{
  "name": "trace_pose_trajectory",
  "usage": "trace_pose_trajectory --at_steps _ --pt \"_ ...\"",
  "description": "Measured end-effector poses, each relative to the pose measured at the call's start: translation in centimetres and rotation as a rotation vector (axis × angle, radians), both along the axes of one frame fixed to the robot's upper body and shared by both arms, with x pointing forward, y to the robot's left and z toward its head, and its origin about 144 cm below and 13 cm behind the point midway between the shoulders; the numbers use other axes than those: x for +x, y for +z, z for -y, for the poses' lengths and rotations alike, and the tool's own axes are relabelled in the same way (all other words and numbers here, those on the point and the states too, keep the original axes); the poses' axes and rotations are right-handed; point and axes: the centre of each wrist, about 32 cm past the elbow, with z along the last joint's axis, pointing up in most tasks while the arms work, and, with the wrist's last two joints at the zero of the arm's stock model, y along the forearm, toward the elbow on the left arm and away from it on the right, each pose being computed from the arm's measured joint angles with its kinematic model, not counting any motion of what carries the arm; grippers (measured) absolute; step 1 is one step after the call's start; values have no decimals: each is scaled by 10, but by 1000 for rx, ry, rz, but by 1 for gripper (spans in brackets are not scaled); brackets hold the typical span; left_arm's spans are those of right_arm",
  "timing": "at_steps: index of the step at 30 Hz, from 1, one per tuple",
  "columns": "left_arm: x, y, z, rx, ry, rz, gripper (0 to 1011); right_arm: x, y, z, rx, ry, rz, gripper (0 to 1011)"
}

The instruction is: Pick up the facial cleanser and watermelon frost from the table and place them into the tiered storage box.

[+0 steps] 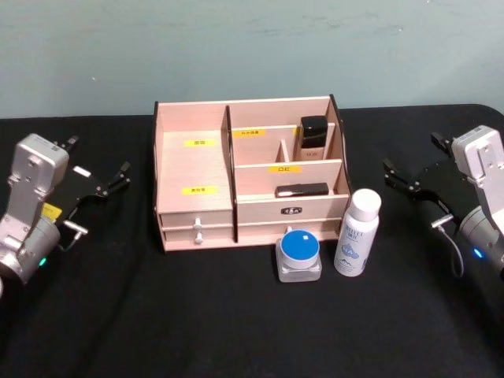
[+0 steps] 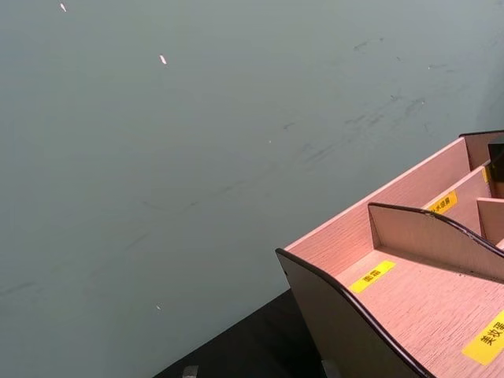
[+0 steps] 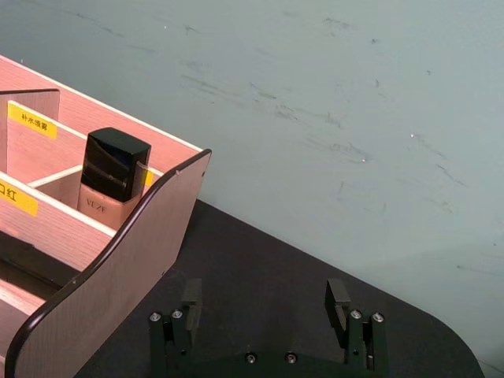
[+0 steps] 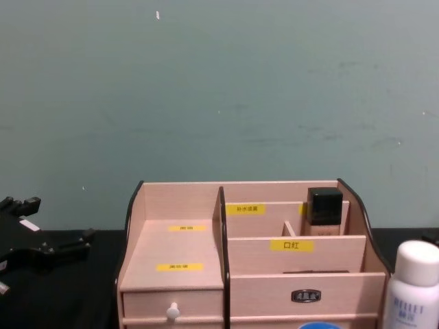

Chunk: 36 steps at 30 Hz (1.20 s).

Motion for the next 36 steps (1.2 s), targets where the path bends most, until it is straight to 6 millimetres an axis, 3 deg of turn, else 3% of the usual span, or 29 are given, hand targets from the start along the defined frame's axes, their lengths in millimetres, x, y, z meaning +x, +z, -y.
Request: trace_pose_trajectory --at_steps 36 --pt "0 0 0 0 0 0 1010 0 0 0 0 0 0 1002"
